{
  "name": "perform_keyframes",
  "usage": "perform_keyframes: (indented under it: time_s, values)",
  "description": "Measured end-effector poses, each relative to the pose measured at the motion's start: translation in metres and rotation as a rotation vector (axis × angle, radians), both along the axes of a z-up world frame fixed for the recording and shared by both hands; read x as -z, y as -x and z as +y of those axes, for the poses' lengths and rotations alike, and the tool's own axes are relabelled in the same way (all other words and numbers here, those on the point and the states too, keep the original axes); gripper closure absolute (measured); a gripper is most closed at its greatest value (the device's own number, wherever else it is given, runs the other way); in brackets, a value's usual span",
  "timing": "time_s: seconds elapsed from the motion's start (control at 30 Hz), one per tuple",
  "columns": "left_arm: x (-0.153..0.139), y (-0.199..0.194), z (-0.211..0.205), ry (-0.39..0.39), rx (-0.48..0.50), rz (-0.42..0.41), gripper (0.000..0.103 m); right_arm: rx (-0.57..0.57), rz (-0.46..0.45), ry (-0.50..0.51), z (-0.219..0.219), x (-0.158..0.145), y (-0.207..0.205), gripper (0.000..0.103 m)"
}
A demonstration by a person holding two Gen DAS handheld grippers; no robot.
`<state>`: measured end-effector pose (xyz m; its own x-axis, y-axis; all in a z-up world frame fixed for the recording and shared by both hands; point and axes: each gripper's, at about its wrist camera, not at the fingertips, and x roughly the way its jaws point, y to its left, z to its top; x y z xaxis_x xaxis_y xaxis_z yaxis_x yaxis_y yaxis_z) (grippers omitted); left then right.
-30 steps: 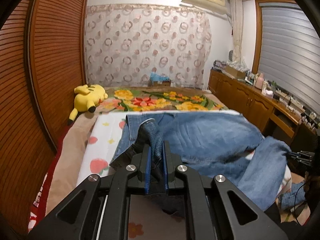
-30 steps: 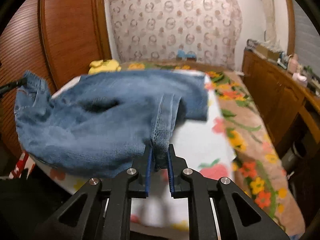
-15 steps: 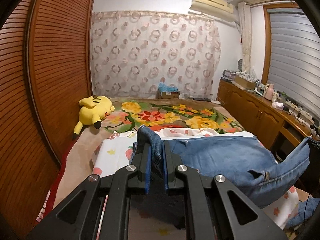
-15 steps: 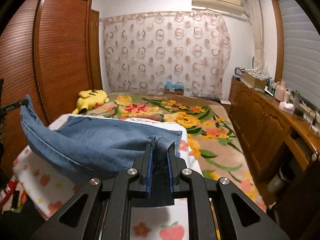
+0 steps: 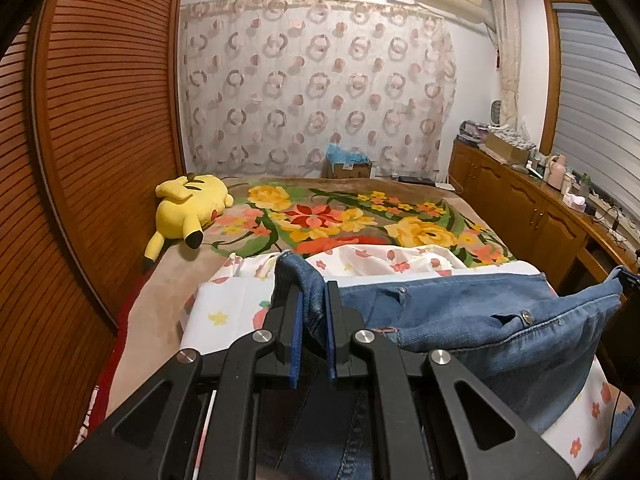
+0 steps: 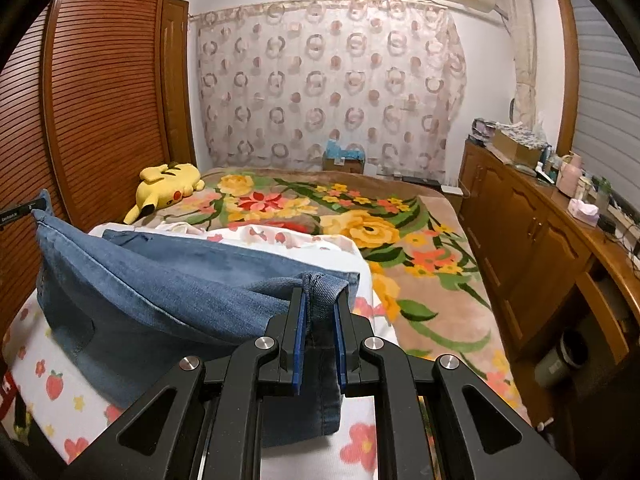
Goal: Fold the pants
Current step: 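Lift the leg hem with both tools and carry it toward the waistband, then lay the hem onto the waistband and open both tools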
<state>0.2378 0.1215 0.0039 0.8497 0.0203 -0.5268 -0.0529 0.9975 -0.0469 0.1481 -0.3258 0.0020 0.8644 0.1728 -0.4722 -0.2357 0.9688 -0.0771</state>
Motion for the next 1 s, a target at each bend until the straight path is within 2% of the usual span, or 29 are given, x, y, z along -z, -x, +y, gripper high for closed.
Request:
perform_keyframes:
  time_s: [0.2, 0.43, 0.6, 0.73, 0.83, 0.87, 0.97, 1.0]
  values:
    - [0.007, -0.034, -0.001, -0.007, 0.001, 0.038, 0.092, 0.01, 0.044, 0.008, 0.003, 0.003, -0.038, 0.09]
    - [0.029, -0.072, -0.001, -0.014, 0.006, 0.114, 0.092, 0.018, 0.122, 0.013, 0.009, 0.004, -0.08, 0.09]
    - [0.044, -0.087, -0.007, -0.027, 0.012, 0.158, 0.092, 0.025, 0.152, -0.003, 0.011, 0.001, -0.096, 0.09]
    - [0.046, -0.087, -0.008, -0.015, 0.022, 0.169, 0.09, 0.032, 0.163, -0.002, 0.012, -0.001, -0.097, 0.09]
    - [0.041, -0.085, -0.007, -0.014, 0.03, 0.159, 0.082, 0.043, 0.163, -0.014, 0.009, -0.004, -0.095, 0.085]
    - [0.039, -0.083, -0.007, -0.023, 0.027, 0.153, 0.074, 0.051, 0.161, -0.02, 0.008, -0.004, -0.095, 0.085]
    - [0.034, -0.08, -0.008, -0.025, 0.041, 0.142, 0.069, 0.066, 0.148, -0.038, 0.002, -0.01, -0.089, 0.08]
    - [0.033, -0.079, -0.008, -0.025, 0.042, 0.14, 0.064, 0.066, 0.14, -0.044, 0.0, -0.014, -0.085, 0.078]
